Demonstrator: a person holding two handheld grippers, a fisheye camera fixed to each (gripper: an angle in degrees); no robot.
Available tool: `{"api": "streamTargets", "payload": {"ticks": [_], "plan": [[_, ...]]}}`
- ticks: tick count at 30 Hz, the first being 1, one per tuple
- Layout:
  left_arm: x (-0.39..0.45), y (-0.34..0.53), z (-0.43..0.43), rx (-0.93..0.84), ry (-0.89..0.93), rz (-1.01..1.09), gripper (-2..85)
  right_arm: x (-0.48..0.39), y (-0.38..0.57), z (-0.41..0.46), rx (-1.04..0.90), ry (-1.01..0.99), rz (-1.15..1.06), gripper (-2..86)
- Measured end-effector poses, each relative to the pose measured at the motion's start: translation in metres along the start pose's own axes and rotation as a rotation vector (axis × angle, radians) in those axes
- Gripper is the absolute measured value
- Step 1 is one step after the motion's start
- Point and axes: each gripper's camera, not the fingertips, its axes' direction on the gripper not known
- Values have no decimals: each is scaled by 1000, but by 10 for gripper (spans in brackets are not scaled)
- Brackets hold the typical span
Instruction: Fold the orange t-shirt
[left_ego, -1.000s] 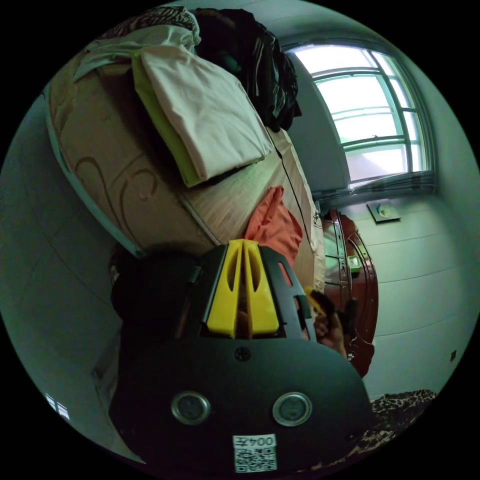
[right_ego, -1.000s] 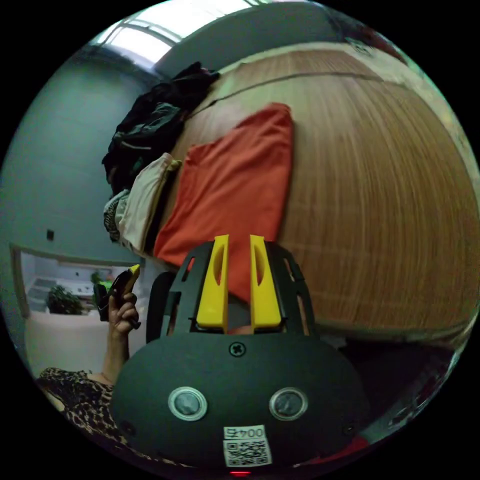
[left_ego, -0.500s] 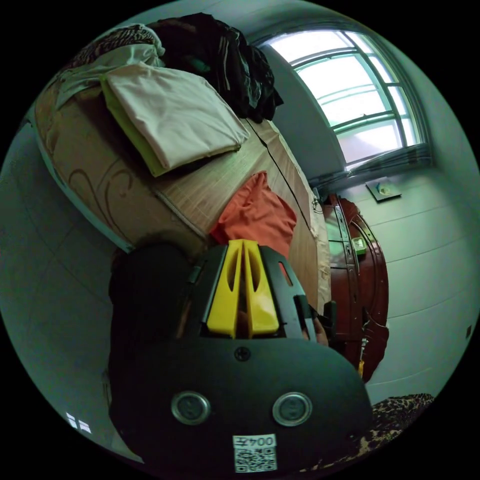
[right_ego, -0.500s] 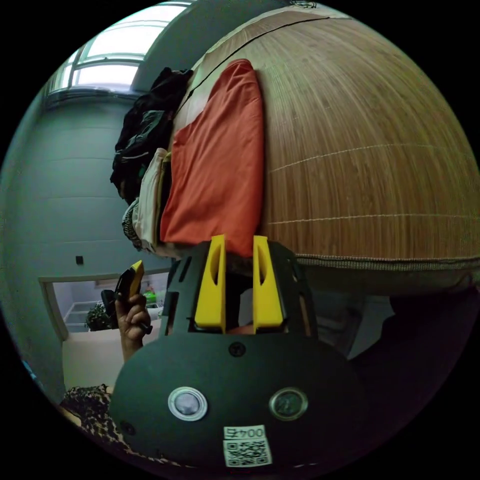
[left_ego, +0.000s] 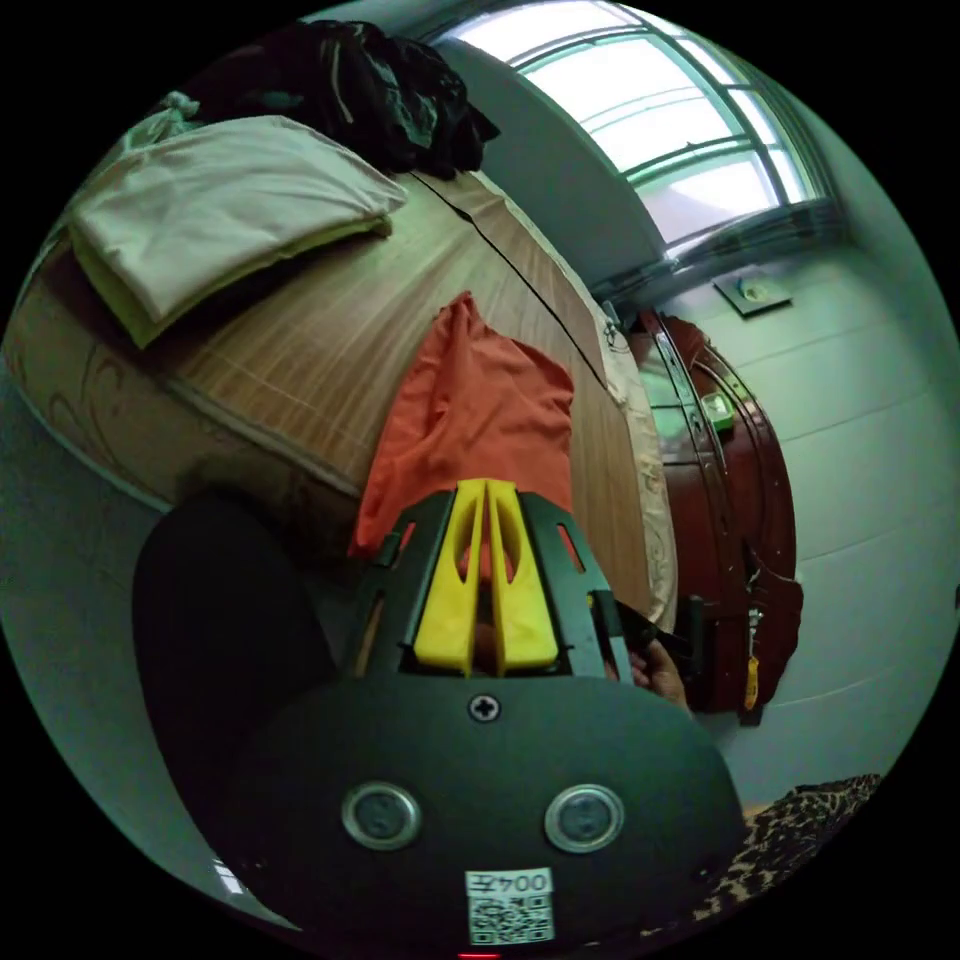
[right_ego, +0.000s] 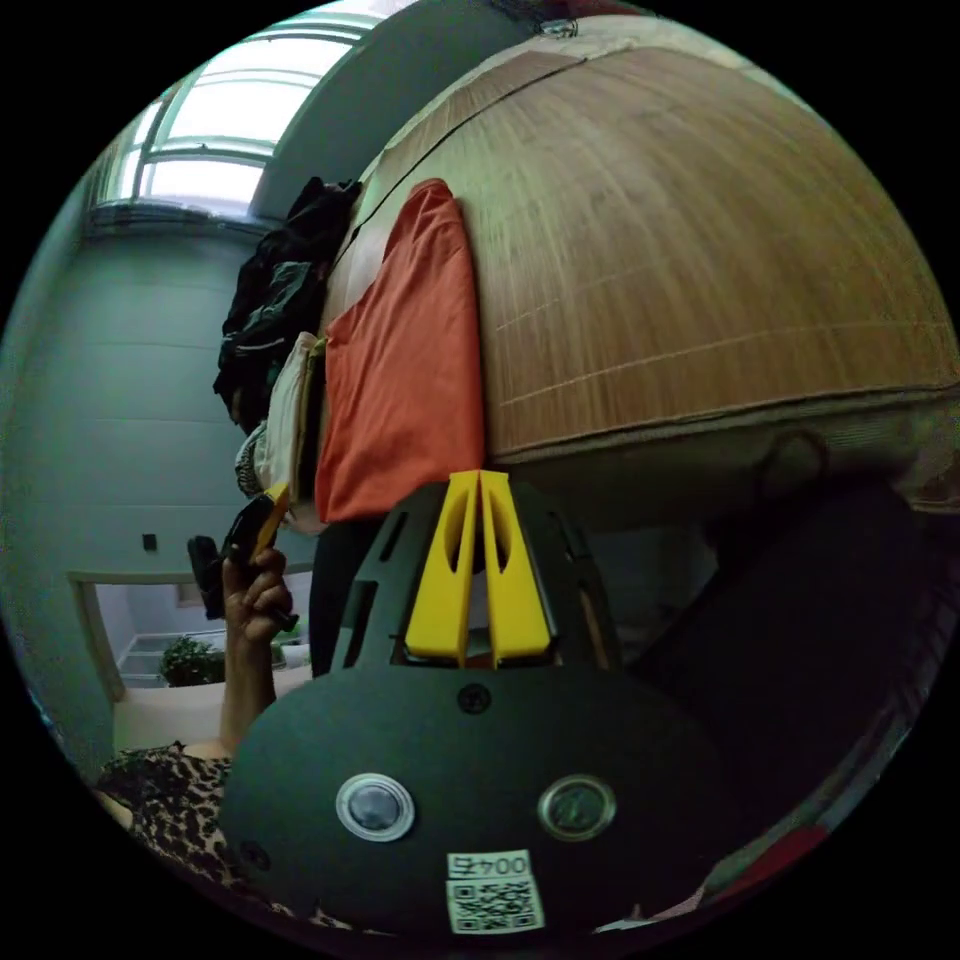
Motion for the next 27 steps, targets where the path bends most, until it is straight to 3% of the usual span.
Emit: {"api": "streamTargets", "payload": {"ticks": [5, 11, 13, 16, 21, 27], "plan": [[39, -26, 52, -30, -159, 132, 5, -99, 27, 22, 134, 402, -353, -7], [45, -44, 87, -56, -295, 99, 6, -154, 31, 125, 19, 699, -581, -7], [42, -43, 91, -51, -225, 65, 7, -148, 35, 153, -58, 724, -594, -7], [48, -41, 93, -40, -186, 74, 8, -152, 57, 171, -3, 756, -684, -7], [82, -37, 100, -22, -216, 140, 8, -166, 72, 202, -14, 830, -733, -6], [127, -34, 106, -21, -282, 207, 6, -168, 80, 213, 13, 765, -714, -7]]}}
